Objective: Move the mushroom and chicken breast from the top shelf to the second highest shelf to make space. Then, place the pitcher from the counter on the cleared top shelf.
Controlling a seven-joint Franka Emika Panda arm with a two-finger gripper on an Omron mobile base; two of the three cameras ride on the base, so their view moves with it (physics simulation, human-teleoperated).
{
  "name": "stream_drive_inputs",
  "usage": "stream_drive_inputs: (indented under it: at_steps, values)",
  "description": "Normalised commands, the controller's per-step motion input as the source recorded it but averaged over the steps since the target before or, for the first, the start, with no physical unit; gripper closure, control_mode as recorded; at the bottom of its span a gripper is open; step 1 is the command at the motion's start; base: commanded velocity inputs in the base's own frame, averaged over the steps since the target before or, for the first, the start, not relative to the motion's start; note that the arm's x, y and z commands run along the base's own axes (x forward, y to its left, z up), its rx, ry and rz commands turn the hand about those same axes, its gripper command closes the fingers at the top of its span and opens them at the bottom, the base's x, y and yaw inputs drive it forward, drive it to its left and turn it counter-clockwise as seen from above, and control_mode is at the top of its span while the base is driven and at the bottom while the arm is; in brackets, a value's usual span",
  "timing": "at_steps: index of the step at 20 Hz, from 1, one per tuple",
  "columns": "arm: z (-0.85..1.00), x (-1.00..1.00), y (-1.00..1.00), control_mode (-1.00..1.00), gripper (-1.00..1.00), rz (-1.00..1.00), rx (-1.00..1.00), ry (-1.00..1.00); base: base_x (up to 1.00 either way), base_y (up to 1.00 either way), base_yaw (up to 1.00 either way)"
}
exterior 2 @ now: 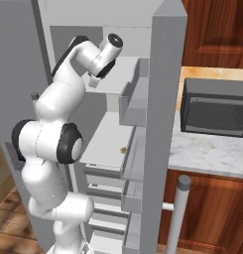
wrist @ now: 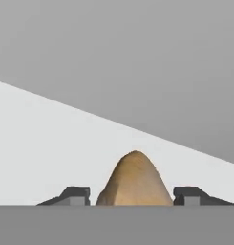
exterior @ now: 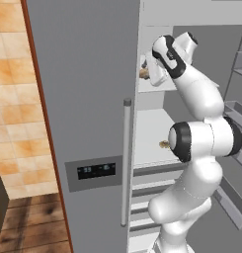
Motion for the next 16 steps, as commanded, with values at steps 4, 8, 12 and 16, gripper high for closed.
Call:
stream_drive_inputs:
  at_steps: [4,8,12,16]
  values:
    - [-0.25,-0.98,0.00,-1.00,1.00,-0.04,-0.02,-0.04,0.00,0.00,0.00]
    - [0.07,-1.00,-0.06,-1.00,1.00,-0.02,0.00,-0.01,0.00,0.00,0.00]
    - [0.26,-1.00,-0.25,-1.00,1.00,-0.03,0.00,0.00,0.00,0.00,0.00]
    - [0.02,-1.00,-0.41,-1.00,1.00,-0.04,0.00,0.01,0.00,0.00,0.00]
